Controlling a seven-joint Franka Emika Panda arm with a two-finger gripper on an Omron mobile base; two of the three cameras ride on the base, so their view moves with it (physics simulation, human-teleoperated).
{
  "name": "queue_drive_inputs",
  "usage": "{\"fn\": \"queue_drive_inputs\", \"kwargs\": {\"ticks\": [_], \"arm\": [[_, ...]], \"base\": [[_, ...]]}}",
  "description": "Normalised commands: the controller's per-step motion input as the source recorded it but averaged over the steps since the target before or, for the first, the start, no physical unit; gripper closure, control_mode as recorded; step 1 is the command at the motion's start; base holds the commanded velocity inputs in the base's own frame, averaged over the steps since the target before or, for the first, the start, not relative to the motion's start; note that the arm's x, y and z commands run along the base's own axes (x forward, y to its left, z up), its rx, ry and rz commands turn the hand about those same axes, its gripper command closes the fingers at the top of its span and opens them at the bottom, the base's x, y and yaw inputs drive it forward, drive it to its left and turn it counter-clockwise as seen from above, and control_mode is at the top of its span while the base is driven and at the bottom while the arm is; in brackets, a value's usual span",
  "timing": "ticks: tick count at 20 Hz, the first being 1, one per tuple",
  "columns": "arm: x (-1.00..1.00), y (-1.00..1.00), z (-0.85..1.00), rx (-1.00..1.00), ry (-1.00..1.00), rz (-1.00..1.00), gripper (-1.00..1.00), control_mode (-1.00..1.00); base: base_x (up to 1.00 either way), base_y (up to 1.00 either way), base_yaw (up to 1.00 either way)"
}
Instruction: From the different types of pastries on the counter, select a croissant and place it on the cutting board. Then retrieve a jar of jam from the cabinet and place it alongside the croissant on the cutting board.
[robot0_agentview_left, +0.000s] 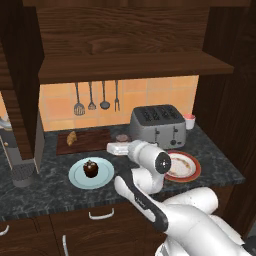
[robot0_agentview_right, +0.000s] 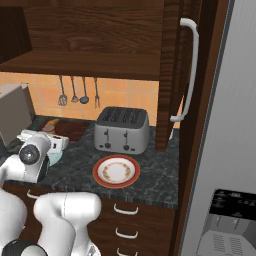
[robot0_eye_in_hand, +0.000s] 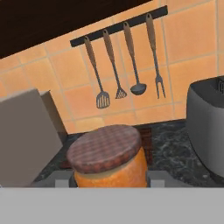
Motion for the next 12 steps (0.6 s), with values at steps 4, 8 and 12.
{"fn": "queue_drive_inputs", "kwargs": {"ticks": [4,8,12], "arm": [[0.39,0.03,0.0,0.0,0.02,0.04,1.0,-1.0],[0.77,0.0,0.0,0.0,0.04,0.1,1.0,-1.0],[0.32,-0.01,-0.32,-0.05,0.03,0.07,1.0,-1.0]], "base": [[0.0,0.0,0.0],[0.0,0.0,0.0],[0.0,0.0,0.0]]}}
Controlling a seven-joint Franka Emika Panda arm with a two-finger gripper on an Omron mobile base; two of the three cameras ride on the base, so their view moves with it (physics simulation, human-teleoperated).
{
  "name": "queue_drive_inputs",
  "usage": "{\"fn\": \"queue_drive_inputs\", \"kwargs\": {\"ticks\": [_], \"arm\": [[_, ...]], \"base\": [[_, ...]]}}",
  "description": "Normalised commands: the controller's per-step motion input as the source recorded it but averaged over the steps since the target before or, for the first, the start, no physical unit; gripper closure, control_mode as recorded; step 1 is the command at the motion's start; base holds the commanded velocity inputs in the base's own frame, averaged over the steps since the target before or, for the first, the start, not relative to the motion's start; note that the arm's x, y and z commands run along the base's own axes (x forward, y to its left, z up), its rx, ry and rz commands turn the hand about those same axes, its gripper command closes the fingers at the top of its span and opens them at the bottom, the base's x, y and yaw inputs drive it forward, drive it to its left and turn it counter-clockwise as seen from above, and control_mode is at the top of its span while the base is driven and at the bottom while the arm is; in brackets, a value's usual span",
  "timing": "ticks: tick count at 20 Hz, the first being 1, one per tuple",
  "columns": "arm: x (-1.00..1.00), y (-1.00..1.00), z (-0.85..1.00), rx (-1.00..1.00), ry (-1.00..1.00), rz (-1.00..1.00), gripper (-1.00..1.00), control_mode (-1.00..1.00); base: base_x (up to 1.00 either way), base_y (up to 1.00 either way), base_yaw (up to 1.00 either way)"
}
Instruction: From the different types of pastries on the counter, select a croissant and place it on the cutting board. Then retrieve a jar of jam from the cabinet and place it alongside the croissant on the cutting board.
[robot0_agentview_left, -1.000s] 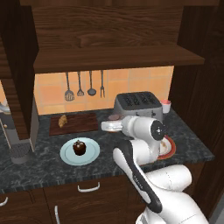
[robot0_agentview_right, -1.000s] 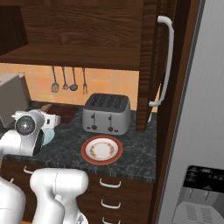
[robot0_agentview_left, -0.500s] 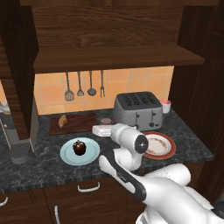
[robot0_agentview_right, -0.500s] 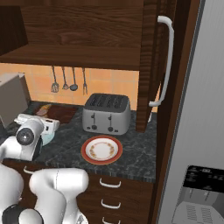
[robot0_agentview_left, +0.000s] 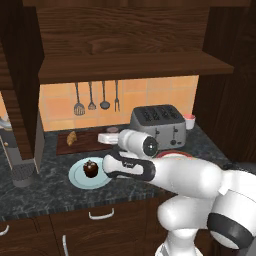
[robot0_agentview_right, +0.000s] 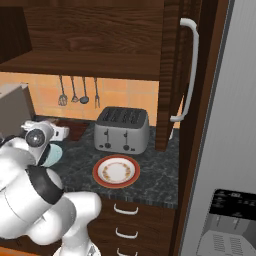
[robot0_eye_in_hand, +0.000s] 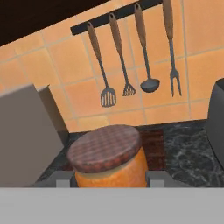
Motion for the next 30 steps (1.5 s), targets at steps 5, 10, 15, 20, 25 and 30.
{"fn": "queue_drive_inputs", "kwargs": {"ticks": [5,10,15,20,25,30], "arm": [[0.05,0.0,-0.68,-0.02,-0.05,0.06,1.0,-1.0],[0.27,0.0,0.02,0.0,0.04,0.0,1.0,-1.0],[0.21,0.17,0.0,0.0,0.03,0.0,1.0,-1.0],[0.0,0.6,0.28,-0.03,0.06,-0.12,1.0,-1.0],[0.0,0.35,0.02,-0.04,0.03,-0.1,1.0,-1.0],[0.4,0.21,-0.11,0.01,0.0,0.0,1.0,-1.0]], "base": [[0.0,0.0,0.0],[0.0,0.0,0.0],[0.0,0.0,0.0],[0.0,0.0,0.0],[0.0,0.0,0.0],[0.0,0.0,0.0]]}}
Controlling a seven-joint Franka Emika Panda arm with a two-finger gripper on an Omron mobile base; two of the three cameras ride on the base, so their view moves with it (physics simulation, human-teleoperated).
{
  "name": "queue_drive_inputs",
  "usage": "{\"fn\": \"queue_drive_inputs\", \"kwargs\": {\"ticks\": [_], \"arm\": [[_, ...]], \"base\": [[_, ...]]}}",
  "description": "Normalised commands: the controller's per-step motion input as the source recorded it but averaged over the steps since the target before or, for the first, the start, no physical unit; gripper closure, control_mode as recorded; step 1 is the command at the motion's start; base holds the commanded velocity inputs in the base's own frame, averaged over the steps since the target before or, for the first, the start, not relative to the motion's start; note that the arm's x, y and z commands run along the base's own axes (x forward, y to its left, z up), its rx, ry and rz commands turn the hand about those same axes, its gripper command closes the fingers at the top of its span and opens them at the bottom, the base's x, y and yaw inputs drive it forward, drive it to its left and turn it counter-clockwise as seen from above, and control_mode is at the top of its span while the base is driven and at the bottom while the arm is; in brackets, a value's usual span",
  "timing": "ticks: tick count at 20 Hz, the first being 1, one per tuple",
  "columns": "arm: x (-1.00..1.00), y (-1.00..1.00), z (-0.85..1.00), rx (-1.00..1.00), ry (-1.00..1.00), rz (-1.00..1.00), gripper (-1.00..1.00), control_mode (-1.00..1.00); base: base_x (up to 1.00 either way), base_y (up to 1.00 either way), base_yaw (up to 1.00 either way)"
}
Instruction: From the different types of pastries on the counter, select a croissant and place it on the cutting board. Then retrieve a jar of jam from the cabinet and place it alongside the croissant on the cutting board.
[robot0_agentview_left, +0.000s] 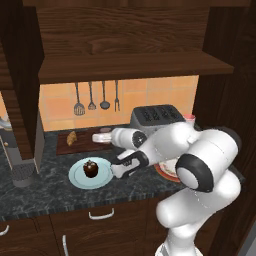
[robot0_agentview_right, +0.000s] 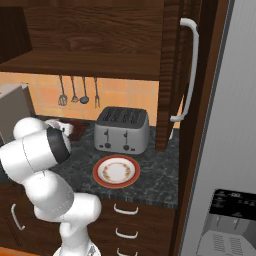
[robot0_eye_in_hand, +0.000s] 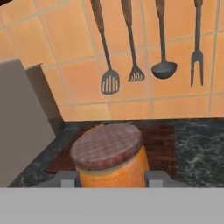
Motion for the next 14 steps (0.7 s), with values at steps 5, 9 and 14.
{"fn": "queue_drive_inputs", "kwargs": {"ticks": [5,9,14], "arm": [[0.75,0.01,-0.31,0.01,-0.01,0.0,1.0,-1.0],[0.38,0.08,-0.88,0.03,-0.14,0.0,1.0,-1.0],[0.01,0.24,-0.05,0.0,0.0,-0.04,1.0,-1.0]], "base": [[0.0,0.0,0.0],[0.0,0.0,0.0],[0.0,0.0,0.0]]}}
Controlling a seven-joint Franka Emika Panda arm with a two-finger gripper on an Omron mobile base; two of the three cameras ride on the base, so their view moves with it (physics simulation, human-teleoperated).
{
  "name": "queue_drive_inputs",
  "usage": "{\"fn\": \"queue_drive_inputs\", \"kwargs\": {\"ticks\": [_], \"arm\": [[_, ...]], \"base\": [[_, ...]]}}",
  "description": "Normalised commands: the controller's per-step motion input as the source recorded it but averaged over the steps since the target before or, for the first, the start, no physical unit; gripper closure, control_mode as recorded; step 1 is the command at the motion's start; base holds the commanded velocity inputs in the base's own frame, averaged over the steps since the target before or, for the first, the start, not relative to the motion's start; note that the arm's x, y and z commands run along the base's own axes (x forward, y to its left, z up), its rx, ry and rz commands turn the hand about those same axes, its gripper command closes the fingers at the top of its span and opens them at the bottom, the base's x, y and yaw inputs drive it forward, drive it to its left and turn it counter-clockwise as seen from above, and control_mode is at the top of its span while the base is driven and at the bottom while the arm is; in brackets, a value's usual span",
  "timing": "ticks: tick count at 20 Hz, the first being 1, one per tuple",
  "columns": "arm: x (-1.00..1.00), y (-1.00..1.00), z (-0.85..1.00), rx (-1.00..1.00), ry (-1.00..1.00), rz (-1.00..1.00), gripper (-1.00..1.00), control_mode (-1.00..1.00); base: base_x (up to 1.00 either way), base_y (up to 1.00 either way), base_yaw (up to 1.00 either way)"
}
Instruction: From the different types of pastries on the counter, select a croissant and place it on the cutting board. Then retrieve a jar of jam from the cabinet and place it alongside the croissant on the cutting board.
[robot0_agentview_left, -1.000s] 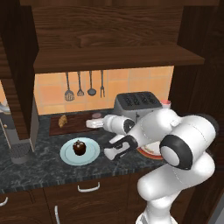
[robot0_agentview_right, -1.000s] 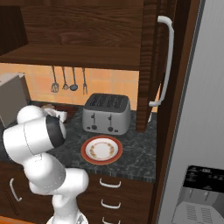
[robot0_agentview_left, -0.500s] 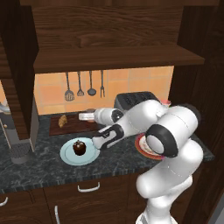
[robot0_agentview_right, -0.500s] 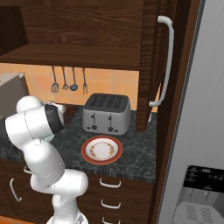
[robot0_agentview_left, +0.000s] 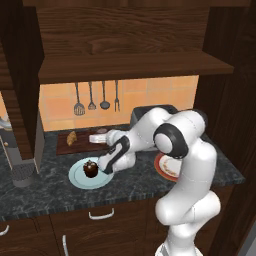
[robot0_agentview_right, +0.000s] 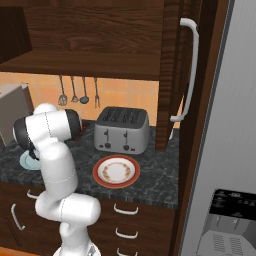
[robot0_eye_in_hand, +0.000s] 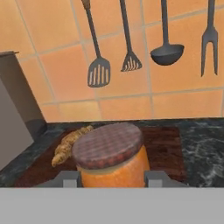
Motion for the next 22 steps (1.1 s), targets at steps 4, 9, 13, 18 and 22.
{"fn": "queue_drive_inputs", "kwargs": {"ticks": [4,9,13,18,22], "arm": [[0.16,0.53,0.0,0.0,0.0,-0.17,1.0,-1.0],[0.4,0.12,-0.08,0.0,0.0,-0.02,1.0,-1.0],[0.0,0.0,-0.24,0.0,-0.01,0.0,1.0,-1.0],[0.08,0.0,-0.3,0.0,0.0,0.0,-1.0,-1.0],[0.18,-0.01,-0.04,0.01,0.0,0.0,-1.0,-1.0]], "base": [[0.0,0.0,0.0],[0.0,0.0,0.0],[0.0,0.0,0.0],[0.0,0.0,0.0],[0.0,0.0,0.0]]}}
